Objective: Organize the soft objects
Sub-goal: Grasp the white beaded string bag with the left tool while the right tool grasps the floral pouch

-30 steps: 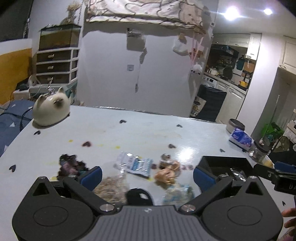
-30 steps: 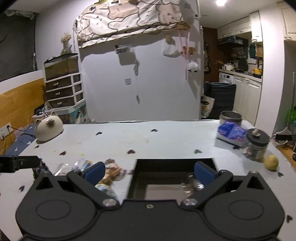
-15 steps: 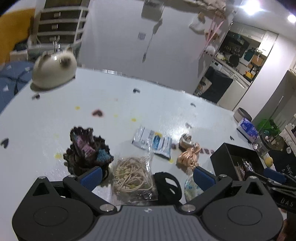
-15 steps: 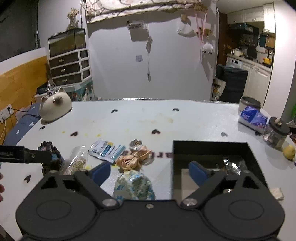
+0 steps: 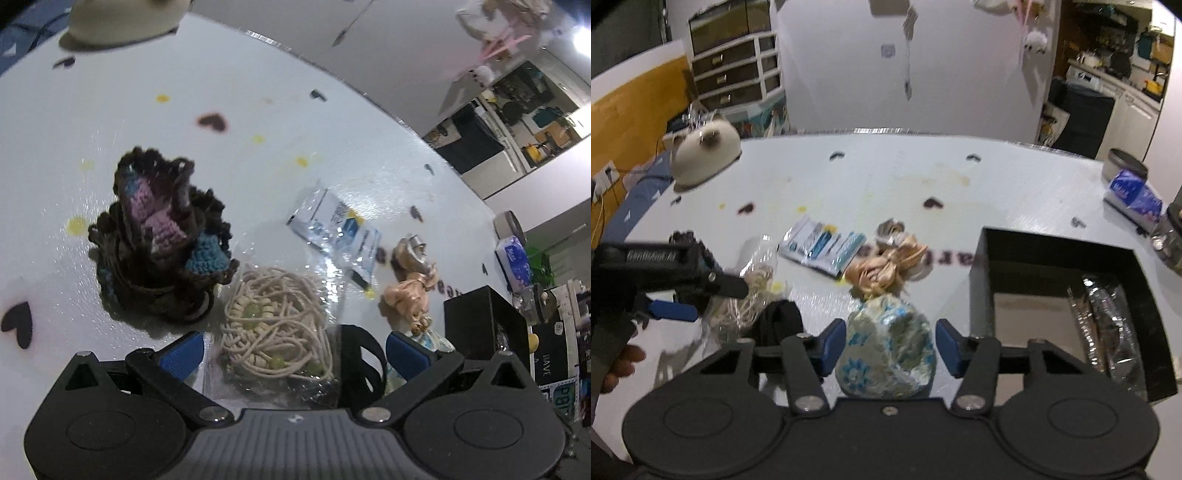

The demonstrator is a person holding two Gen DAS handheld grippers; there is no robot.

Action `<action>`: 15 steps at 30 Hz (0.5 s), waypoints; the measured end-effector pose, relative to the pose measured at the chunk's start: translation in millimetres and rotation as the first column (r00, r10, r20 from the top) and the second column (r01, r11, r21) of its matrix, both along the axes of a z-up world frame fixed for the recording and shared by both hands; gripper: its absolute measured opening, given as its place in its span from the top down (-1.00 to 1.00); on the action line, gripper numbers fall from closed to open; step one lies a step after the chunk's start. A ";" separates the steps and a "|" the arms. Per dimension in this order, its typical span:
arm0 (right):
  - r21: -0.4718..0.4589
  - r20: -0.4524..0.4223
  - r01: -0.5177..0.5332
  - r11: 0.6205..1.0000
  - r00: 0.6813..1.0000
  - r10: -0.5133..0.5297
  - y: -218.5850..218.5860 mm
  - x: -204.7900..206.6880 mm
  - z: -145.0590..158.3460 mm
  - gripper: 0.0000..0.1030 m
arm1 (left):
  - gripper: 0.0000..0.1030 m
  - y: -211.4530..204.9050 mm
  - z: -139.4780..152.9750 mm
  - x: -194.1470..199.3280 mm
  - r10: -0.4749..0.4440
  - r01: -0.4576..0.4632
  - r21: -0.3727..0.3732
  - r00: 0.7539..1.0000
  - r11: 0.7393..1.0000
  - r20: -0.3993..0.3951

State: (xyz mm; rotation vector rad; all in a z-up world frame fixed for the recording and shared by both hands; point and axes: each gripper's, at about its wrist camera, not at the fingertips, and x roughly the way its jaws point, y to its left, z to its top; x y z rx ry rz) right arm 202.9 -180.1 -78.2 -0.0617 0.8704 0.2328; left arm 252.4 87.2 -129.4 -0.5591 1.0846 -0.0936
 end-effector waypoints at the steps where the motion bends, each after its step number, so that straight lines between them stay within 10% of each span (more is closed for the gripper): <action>1: -0.008 -0.014 -0.006 1.000 1.000 0.006 3.0 2.4 -2.3 0.00 | -1.00 1.0 -3.4 3.0 0.005 -0.005 -0.007 1.000 1.000 -0.017; 11: -0.072 -0.122 -0.020 0.997 0.992 0.011 20.6 21.4 -26.0 0.18 | -0.50 4.3 -16.1 18.0 0.013 -0.015 -0.023 0.997 1.000 -0.078; 15: -0.078 -0.152 -0.010 0.997 0.988 -0.002 21.7 27.1 -34.9 0.60 | -0.35 7.9 -15.8 21.3 0.014 -0.015 -0.021 0.998 1.000 -0.068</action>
